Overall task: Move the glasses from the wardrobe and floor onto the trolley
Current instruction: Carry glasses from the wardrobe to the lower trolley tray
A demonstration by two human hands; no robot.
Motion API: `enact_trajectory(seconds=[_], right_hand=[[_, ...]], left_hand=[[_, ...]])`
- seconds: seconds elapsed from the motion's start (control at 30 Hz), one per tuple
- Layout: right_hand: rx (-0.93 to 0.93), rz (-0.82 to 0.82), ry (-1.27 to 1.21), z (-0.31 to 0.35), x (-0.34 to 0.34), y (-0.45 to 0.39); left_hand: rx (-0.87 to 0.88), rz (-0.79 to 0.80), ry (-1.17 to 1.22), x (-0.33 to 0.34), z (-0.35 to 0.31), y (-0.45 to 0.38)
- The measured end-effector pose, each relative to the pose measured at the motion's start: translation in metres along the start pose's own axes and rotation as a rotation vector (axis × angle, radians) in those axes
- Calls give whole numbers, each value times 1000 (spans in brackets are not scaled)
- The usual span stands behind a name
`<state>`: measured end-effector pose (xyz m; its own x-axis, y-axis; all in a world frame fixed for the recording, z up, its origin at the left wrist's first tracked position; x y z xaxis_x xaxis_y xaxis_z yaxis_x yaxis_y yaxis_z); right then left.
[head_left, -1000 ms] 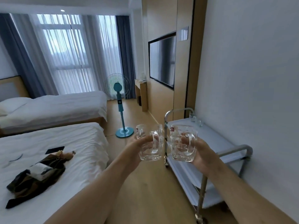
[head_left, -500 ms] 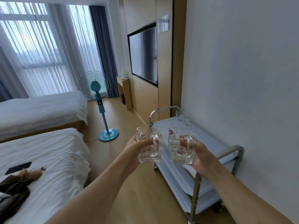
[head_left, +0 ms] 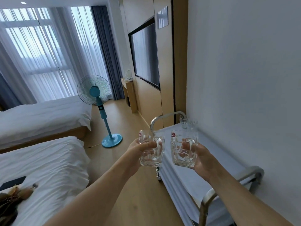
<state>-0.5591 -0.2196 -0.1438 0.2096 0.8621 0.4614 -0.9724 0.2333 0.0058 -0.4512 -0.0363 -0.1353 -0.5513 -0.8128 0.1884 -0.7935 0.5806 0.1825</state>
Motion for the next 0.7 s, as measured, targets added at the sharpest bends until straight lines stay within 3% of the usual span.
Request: enact_trajectory(seconds=[0.4,0.7], right_hand=[[5,-169,-33,-18,-58,-73],[-28,-430,-90,-31,-87,-140]], left_hand=[[-59,106,-31,9,1,-115],[-162,274,-84,0,-3,-224]])
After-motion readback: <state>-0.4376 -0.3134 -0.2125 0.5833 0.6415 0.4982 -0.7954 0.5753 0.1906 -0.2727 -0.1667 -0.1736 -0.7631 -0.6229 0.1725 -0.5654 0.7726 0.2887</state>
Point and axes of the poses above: each hand's wrist, its own y-axis away from the middle knuckle, its own x-axis out of the palm, z = x × y, the point moved 7 cm from there along -y, towards the middle knuckle, and after that the axes turned 1 degree about -x, right-handed, at the moved point
